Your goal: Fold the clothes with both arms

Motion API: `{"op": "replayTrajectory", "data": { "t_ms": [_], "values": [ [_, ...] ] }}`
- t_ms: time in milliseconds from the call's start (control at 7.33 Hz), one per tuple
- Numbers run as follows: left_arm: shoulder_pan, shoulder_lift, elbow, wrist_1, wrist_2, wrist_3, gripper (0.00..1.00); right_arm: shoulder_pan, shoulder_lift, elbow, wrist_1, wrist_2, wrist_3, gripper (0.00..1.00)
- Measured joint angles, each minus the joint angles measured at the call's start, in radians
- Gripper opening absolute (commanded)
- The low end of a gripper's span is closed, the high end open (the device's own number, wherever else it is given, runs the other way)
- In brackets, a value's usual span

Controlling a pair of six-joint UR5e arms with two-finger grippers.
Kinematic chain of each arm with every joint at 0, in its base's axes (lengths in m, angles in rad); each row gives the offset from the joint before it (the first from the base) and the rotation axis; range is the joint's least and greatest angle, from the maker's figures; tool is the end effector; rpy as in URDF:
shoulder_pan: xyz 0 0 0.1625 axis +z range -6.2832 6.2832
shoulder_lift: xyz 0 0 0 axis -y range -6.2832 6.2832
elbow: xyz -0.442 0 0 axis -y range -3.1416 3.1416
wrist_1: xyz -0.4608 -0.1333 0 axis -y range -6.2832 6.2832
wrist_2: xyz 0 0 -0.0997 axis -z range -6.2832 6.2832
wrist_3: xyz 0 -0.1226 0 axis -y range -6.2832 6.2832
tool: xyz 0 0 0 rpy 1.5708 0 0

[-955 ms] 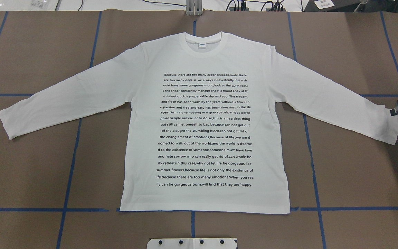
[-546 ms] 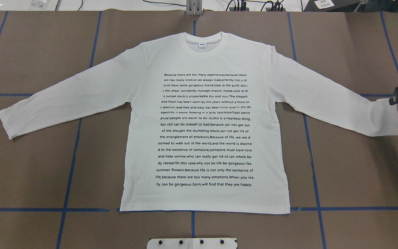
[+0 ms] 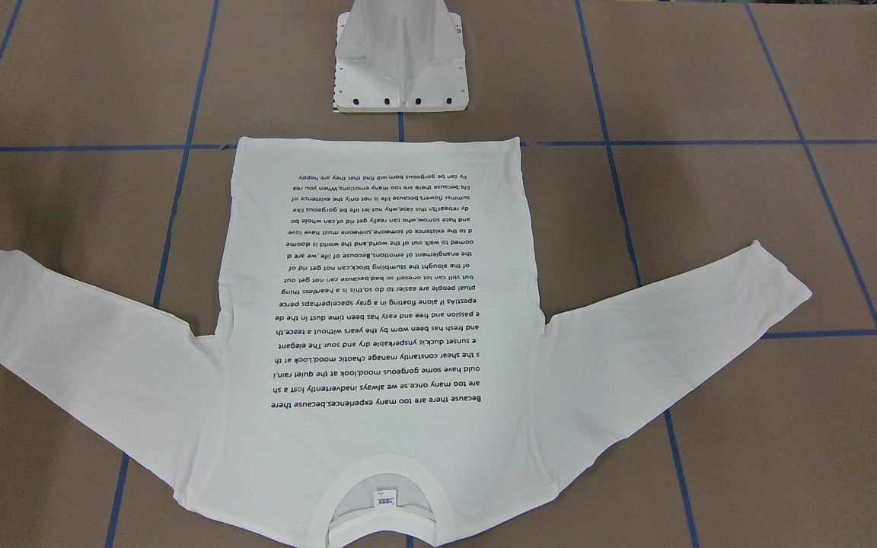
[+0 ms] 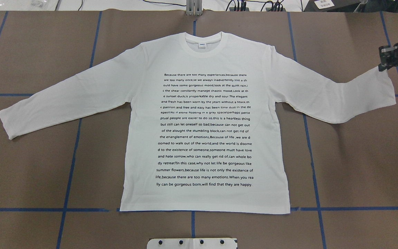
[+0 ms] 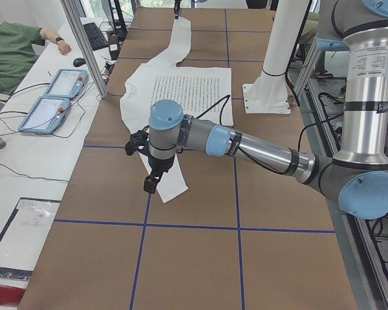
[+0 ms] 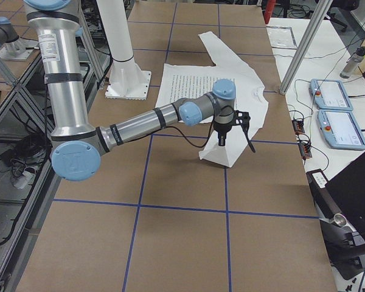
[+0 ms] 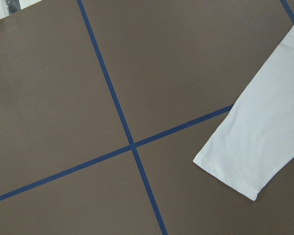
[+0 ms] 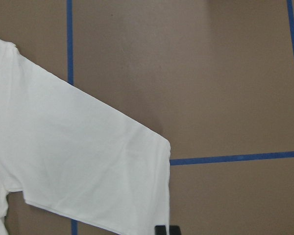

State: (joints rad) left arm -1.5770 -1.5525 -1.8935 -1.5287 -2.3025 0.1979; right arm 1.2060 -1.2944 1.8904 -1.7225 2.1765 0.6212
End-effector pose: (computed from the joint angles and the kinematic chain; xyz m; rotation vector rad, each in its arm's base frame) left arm -0.0548 -0.5511 0.5286 0.3243 0.7002 0.2781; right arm -0.1673 -0.6162 0.3772 0.0974 -0.7282 0.1102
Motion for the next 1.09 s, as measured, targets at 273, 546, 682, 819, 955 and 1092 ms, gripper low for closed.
{"op": "replayTrajectory", "data": {
  "t_ms": [273,546,682,819,955,1092],
  "values": [
    [0.0,0.0,0.004,-0.001,0.0,0.001,1.0,-0.056,0.2,0.005,-0.194,-0.037,0.046,0.0],
    [0.0,0.001,0.009,-0.002,0.001,0.001,1.0,-0.145,0.375,-0.038,-0.254,-0.096,0.159,0.0],
    [0.0,0.001,0.01,-0.002,0.001,0.002,1.0,-0.191,0.479,-0.102,-0.26,-0.131,0.205,0.0],
    [0.0,0.003,0.01,-0.002,0.0,0.002,1.0,-0.231,0.576,-0.179,-0.259,-0.164,0.228,0.0],
    [0.0,0.007,0.009,-0.003,0.0,0.003,1.0,-0.271,0.679,-0.28,-0.248,-0.195,0.245,0.0],
    [0.0,0.008,0.01,-0.004,0.0,0.003,1.0,-0.315,0.767,-0.39,-0.196,-0.224,0.279,0.0]
  ]
}}
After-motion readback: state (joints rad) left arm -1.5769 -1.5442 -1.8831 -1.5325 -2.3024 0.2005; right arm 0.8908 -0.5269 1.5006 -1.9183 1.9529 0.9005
